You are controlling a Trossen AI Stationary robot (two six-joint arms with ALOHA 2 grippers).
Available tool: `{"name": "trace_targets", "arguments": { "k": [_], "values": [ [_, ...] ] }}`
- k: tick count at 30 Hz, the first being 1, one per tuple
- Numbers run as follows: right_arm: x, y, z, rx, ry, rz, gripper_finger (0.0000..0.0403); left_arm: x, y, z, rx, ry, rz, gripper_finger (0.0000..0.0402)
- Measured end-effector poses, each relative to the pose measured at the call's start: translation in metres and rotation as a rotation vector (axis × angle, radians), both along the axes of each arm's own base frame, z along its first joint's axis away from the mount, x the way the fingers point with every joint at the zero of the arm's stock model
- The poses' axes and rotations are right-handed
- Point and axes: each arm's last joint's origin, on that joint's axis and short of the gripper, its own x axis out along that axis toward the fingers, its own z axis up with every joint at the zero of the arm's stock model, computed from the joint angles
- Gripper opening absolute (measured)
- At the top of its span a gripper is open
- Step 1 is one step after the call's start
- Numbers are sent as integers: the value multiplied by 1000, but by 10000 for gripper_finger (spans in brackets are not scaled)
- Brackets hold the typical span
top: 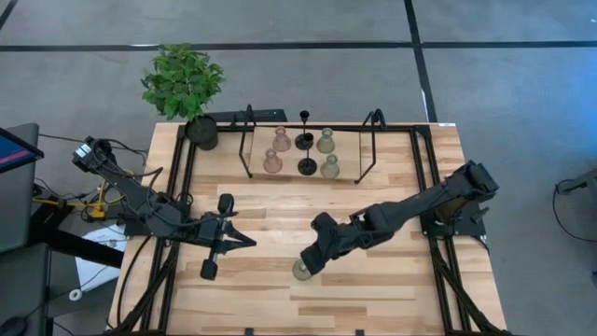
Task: Pick & Place candle stick holders
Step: Put the green candle holder on the shelf
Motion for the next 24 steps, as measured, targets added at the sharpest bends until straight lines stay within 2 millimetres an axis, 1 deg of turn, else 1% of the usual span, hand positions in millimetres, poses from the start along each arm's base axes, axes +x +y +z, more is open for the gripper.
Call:
{"name": "trace_targets", "arguments": {
  "k": [6,9,13,15,17,21,24],
  "values": [
    [3,1,12,-13,-41,3,0,0,0,0,2,3,0,7],
    [6,4,9,-7,-44,10,0,0,0,0,3,3,0,7],
    [14,15,10,34,-134,23,0,0,0,-2,15,17,0,4],
    [16,18,7,26,-119,28,0,0,0,-3,20,24,0,5],
    [21,21,3,22,-113,29,0,0,0,-4,24,29,0,7],
    [20,20,-3,-4,-72,37,0,0,0,-4,27,33,0,5],
    [14,17,5,-55,-71,31,0,0,0,-4,27,33,0,5]
  ]
}}
